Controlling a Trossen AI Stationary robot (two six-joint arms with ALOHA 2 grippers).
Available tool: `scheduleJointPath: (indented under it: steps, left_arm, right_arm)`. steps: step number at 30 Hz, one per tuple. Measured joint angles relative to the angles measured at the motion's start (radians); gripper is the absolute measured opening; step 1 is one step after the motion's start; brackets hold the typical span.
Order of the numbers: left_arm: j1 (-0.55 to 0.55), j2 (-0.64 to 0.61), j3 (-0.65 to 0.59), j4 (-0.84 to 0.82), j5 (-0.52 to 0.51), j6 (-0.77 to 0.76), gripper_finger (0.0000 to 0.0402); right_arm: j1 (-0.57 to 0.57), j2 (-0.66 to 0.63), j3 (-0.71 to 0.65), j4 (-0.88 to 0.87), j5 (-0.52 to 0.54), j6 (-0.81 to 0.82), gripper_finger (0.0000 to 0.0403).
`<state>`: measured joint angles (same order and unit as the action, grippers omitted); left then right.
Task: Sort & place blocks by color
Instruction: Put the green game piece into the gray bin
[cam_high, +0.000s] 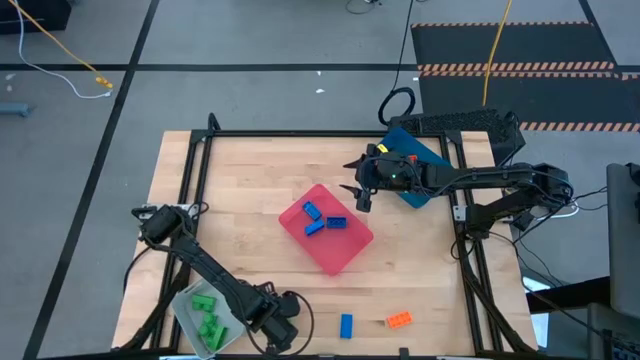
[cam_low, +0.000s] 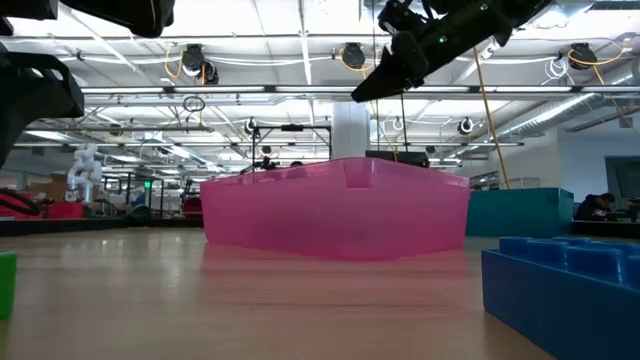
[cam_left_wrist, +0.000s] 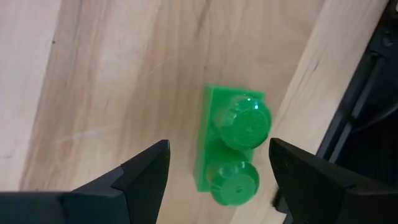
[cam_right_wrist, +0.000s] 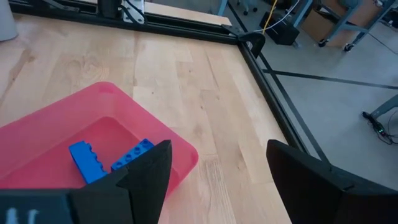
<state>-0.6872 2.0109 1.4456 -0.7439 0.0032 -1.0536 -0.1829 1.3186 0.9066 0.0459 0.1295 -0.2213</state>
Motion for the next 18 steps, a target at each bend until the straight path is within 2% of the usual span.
scheduleJointPath:
  steps: [18]
  left_arm:
    - [-0.001,0.067,0.0,-0.018,0.019,0.01,0.0273]
  right_arm:
    - [0.0,0.0,0.0,0.014,-0.001,-0.008,0.0258]
